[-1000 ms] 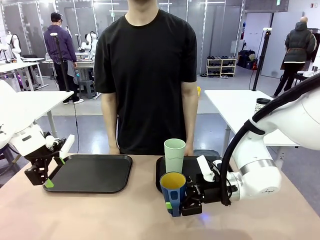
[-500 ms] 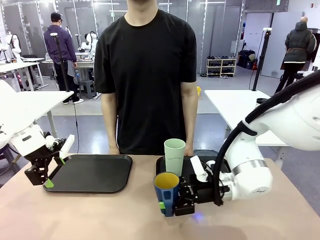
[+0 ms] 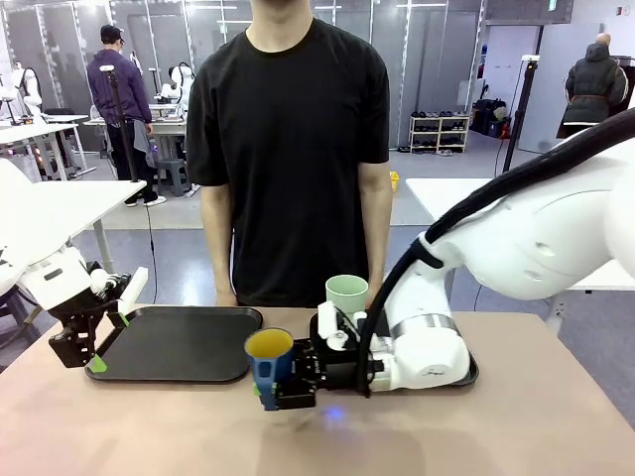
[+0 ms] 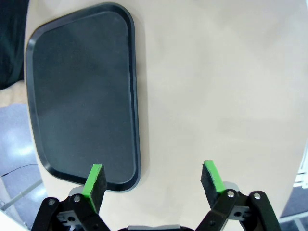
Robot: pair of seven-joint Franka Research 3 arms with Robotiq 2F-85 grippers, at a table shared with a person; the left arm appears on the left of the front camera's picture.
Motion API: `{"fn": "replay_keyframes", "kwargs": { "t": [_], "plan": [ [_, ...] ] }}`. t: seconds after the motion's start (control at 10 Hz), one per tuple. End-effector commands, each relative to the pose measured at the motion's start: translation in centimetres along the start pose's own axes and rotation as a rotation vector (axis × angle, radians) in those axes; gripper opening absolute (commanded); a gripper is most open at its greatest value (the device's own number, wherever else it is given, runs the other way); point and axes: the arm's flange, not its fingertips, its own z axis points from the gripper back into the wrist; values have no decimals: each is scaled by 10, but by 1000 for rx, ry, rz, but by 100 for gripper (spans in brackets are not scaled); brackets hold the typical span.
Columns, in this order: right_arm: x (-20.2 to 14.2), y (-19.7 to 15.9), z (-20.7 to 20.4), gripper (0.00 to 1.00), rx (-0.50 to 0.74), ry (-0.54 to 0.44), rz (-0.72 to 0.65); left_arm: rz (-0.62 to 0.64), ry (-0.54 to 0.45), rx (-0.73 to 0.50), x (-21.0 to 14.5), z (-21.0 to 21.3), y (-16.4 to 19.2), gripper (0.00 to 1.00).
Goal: Sort and store the cups by type.
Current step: Pick up the Handle plastic cup and place it into the empty Flat Tray.
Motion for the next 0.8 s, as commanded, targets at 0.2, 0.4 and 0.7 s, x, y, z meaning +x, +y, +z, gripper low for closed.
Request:
{"fn": "replay_keyframes", "kwargs": {
  "t": [0.2, 0.4, 0.7],
  "plan": [
    [3, -26, -47, 69, -74, -53, -12, -3, 23, 22, -1, -1, -2, 100],
    [9, -39, -64, 69, -102, -94, -4, -3, 23, 22, -1, -1, -2, 100],
    [6, -54, -93, 69, -155, -105, -25, -3, 23, 22, -1, -1, -2, 100]
  ]
}}
